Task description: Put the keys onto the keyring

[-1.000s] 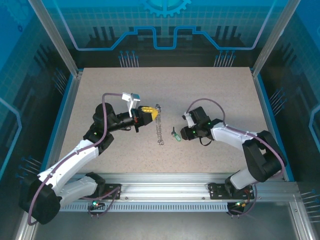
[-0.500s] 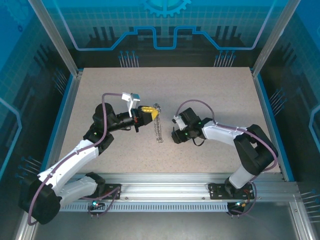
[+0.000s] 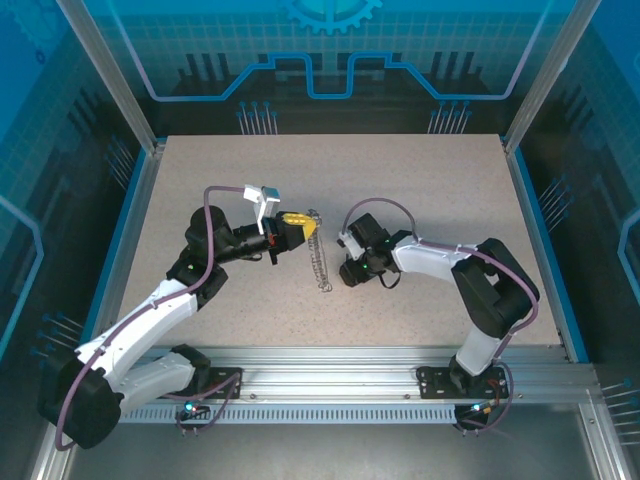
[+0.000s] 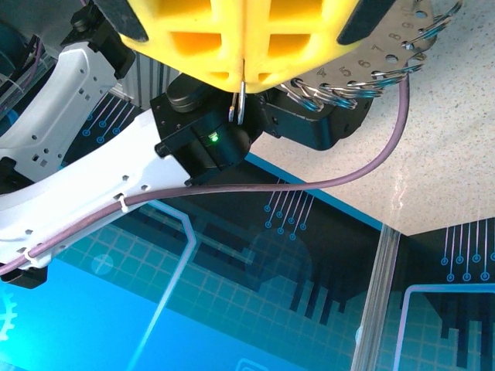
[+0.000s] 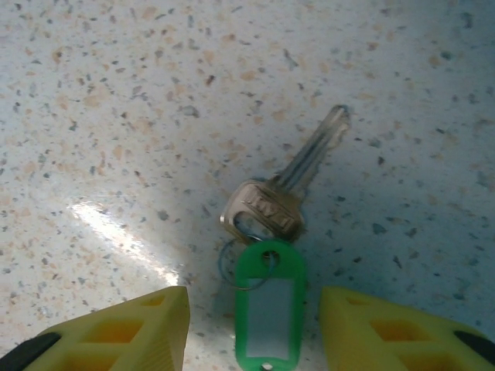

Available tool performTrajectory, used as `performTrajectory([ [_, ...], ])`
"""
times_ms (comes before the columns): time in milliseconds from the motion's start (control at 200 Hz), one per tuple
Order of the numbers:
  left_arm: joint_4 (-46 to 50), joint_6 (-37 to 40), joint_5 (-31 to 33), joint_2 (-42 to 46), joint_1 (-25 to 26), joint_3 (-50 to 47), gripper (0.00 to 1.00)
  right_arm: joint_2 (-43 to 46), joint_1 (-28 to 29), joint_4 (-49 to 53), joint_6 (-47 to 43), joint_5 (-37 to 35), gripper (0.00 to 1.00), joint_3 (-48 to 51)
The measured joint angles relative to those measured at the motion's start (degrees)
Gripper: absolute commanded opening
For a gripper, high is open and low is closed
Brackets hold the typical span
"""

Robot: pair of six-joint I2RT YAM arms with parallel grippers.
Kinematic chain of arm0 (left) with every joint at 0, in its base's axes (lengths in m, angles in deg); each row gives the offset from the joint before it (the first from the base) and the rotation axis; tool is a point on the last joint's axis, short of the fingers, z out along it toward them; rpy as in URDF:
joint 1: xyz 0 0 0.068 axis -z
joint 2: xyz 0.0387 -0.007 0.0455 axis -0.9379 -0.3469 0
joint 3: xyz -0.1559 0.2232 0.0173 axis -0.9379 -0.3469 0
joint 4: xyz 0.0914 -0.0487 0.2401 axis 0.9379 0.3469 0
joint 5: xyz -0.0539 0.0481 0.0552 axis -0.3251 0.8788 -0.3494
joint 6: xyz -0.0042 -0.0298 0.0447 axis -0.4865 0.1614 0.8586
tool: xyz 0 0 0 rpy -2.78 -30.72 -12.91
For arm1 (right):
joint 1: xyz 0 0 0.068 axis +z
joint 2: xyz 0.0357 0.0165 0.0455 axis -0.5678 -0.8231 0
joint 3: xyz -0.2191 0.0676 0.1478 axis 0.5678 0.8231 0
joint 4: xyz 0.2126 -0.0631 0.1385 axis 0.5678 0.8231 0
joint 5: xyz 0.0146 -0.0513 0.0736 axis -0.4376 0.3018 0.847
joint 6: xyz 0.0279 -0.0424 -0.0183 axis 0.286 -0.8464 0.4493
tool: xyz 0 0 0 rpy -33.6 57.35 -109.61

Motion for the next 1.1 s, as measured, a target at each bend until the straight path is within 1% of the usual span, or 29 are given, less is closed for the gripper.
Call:
performTrajectory([
  [230,-0.02,0.0,-0.02,0.0,0.0,0.0,0.0,-1.44,1.16,0.7,0.0,0.35,0.47,-1.18],
  [340,-0.02,0.0,-0.02,0.0,0.0,0.0,0.0,-2.84,1.16,1.11,-0.02,0.35,0.44,-2.97],
  [470,-0.07,0.0,-0.04,-0.02,0.0,0.0,0.0,-4.63,1.16,1.33,0.15,0.37,0.37,-5.14],
  [540,-0.13,0.0,-0.2,-0.02,0.0,0.0,0.0,-5.55,1.16,1.49,0.28,0.39,0.36,-6.29],
  [690,-0.48,-0.02,-0.22,-0.02,0.0,0.0,0.0,-6.95,1.16,1.62,0.92,0.83,0.36,-8.52],
  [895,-0.63,-0.17,-0.22,-0.13,0.0,0.0,0.0,-6.95,0.98,1.11,2.27,2.29,0.37,-9.18],
  [1100,-1.16,-0.22,-0.22,-0.13,0.0,0.0,0.0,-6.08,-0.81,-0.24,4.0,3.96,0.38,-8.55],
])
